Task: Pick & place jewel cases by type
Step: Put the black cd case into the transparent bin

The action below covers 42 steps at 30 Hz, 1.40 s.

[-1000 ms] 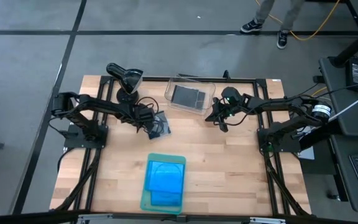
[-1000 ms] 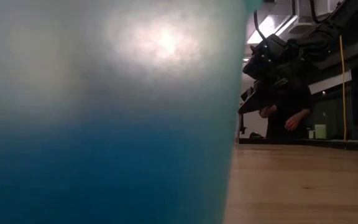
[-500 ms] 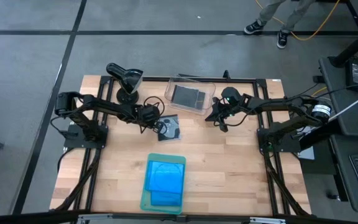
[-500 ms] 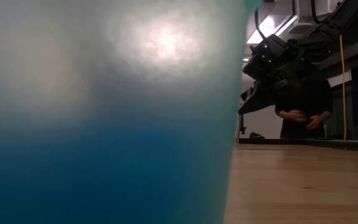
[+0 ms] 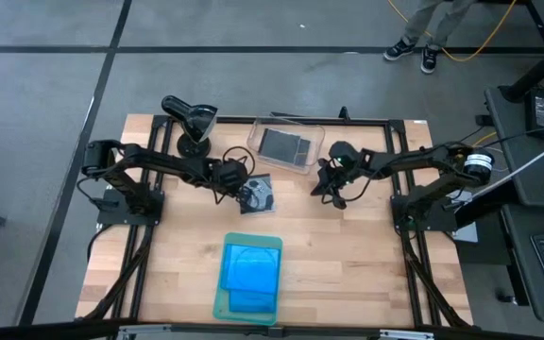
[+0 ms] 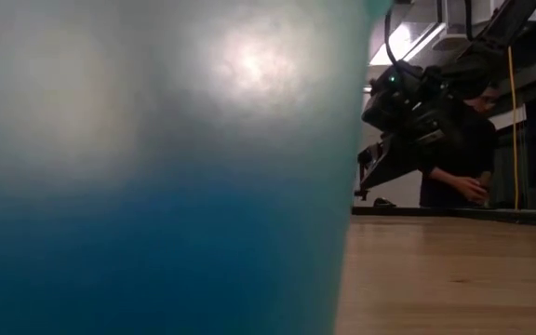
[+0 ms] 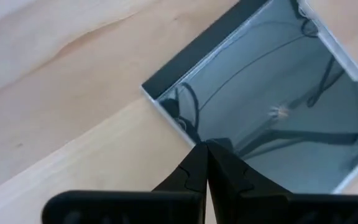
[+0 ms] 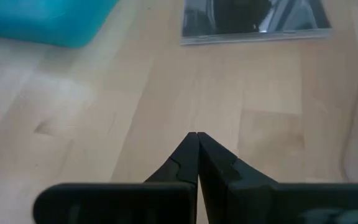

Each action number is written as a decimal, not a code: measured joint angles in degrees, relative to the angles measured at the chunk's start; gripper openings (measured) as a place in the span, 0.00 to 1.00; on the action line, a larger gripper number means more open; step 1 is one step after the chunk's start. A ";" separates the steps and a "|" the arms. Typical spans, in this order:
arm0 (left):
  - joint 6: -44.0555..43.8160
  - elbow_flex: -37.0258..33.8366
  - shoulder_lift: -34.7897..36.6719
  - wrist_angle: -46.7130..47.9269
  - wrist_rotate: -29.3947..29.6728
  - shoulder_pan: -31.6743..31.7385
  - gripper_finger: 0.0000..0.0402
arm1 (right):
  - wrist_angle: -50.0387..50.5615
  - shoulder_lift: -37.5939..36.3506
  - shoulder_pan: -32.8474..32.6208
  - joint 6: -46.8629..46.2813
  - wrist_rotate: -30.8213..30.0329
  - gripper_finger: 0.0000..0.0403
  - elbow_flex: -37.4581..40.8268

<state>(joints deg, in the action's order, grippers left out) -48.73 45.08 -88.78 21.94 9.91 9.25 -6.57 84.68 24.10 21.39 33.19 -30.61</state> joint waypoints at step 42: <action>-6.25 8.13 -6.93 -12.25 -9.60 -5.77 0.01 | 2.43 -0.04 -0.70 4.26 0.00 0.02 0.00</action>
<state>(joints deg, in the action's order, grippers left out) -54.98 53.21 -95.72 9.69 0.31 3.48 -4.14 84.64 23.40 25.65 33.19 -30.61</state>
